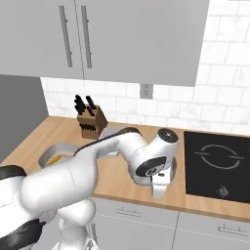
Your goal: Take the meat container that has the shrimp and place it on the second highest rack of the freezer. Then take the vegetable container that has the squashs and place it on the highest rack of the freezer.
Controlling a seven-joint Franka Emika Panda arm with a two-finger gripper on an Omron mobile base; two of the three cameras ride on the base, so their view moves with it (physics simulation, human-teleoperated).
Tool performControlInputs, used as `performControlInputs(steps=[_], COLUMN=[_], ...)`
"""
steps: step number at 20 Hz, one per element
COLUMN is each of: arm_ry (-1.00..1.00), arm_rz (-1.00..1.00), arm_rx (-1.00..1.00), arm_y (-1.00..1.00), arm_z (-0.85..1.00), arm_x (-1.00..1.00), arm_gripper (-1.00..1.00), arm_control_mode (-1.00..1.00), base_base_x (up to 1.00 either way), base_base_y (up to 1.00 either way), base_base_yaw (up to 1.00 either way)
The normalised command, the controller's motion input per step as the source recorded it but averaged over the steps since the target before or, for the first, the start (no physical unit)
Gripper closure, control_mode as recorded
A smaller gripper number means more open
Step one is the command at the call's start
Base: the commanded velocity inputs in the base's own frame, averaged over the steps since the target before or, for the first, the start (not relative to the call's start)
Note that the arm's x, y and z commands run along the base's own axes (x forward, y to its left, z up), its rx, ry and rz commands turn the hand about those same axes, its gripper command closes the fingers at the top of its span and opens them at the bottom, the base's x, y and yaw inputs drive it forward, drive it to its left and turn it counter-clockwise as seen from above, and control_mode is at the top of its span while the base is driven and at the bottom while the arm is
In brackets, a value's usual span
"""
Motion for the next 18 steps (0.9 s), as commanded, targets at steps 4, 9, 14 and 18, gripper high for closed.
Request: performControlInputs(steps=[4, 9, 14, 18], arm_ry=[-0.39, -0.25, 0.08, 0.18], arm_rz=[-0.13, -0.11, -0.13, -0.04], arm_rx=[0.0, 0.04, 0.09, 0.15], arm_y=[0.48, 0.47, 0.49, 0.38], arm_z=[1.0, 1.0, 1.0, 1.0], arm_x=[-0.45, -0.52, -0.47, -0.79], arm_gripper=[1.0, 1.0, 1.0, 1.0], arm_control_mode=[-1.0, -1.0, -1.0, -1.0], base_base_x=[0.0, 0.0, 0.0, 0.0], base_base_y=[0.0, 0.0, 0.0, 0.0], base_base_yaw=[0.0, 0.0, 0.0, 0.0])
